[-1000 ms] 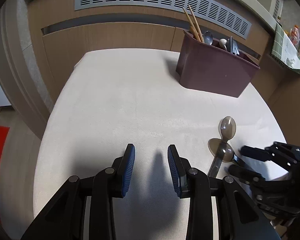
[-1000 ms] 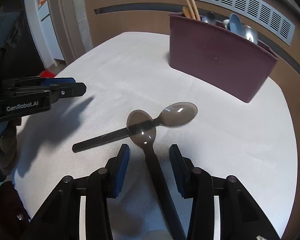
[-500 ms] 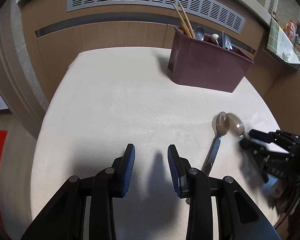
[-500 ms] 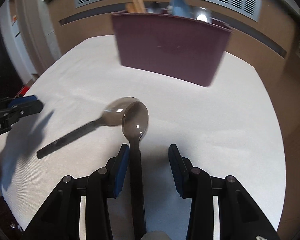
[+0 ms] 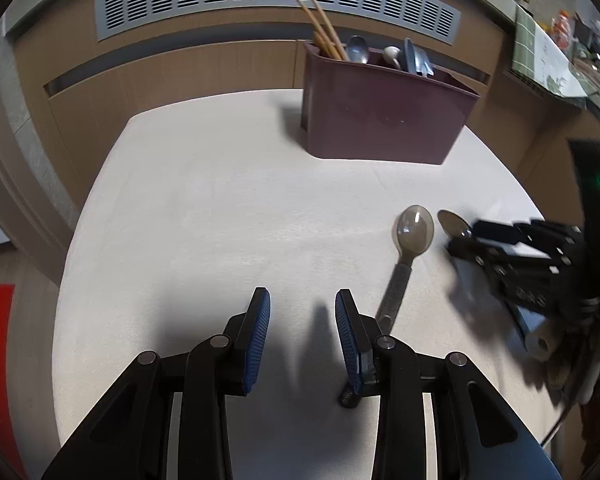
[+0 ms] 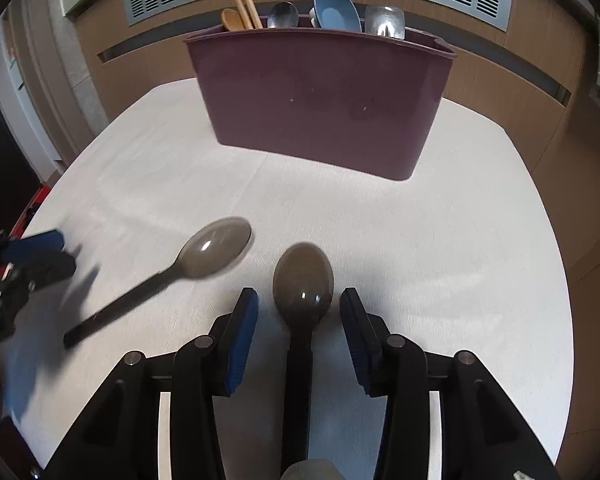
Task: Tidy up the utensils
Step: 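Grasp the other translucent black-handled spoon with the left tool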
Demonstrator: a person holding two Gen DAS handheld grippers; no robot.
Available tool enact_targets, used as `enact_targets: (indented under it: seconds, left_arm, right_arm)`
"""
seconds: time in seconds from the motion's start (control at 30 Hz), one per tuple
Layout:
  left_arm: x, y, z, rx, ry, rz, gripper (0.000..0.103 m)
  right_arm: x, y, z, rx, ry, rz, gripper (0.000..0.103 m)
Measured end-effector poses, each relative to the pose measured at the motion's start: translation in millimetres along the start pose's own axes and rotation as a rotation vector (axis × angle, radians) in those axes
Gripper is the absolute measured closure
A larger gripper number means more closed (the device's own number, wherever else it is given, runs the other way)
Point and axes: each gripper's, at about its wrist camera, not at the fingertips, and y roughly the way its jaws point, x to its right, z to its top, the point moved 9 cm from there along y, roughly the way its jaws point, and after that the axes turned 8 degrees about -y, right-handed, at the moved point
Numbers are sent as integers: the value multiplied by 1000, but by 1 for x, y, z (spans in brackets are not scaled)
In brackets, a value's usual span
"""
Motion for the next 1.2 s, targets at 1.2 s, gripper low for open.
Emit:
enact_targets:
  seconds: [1.2]
  left_arm:
    - [86,37,-13,-162,188,-119,64]
  right_arm:
    - [86,-53,-42,165,284,-45,73]
